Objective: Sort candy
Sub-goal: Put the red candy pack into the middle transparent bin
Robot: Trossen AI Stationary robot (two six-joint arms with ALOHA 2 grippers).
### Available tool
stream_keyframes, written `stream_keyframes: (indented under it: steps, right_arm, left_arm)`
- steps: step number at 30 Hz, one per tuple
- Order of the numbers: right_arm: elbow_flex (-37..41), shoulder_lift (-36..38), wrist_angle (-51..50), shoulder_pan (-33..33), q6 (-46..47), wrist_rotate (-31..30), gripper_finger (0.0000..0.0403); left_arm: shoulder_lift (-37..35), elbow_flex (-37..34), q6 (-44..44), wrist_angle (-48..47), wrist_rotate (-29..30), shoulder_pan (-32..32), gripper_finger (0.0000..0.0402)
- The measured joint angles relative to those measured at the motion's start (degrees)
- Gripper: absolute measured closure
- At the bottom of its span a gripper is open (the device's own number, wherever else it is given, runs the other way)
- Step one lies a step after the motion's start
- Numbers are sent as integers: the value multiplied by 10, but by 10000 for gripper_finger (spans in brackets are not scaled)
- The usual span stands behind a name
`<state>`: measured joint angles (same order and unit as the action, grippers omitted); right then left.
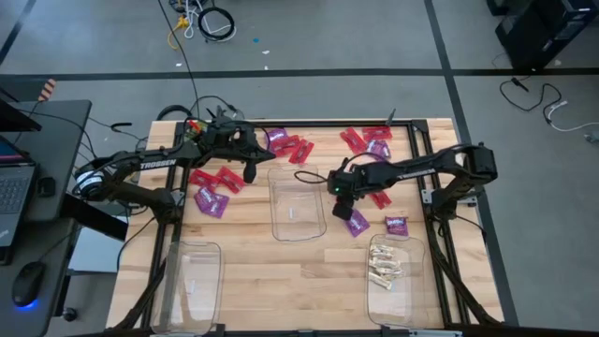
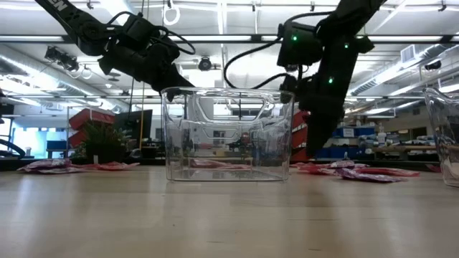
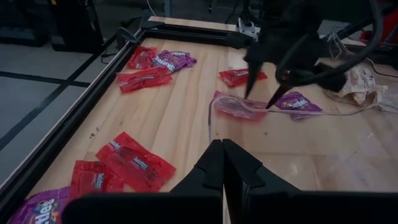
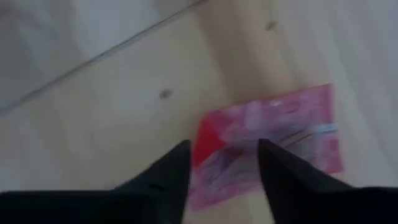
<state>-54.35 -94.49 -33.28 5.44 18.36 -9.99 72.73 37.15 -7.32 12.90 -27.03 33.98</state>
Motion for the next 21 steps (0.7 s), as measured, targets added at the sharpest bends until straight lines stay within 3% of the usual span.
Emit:
stream_keyframes:
  steps: [5, 9, 13, 18, 21]
  right_arm:
    - [0, -37, 4, 2, 15, -27, 129]
    - [-2, -59, 11, 5, 15, -17, 127]
    - [-2, -59, 7, 5, 15, -14, 203]
    - [1, -27, -17, 6, 14, -2, 364]
    - [1, 2, -35, 6, 9, 1, 385]
  left_arm:
    - [0, 0, -1, -9, -3, 0, 401]
    - [0, 0, -1, -12, -3, 0, 401]
    - [0, 0, -1, -12, -3, 0, 402]
    - [0, 0, -1, -10, -3, 0, 402]
    - [0, 0, -1, -7, -3, 0, 402]
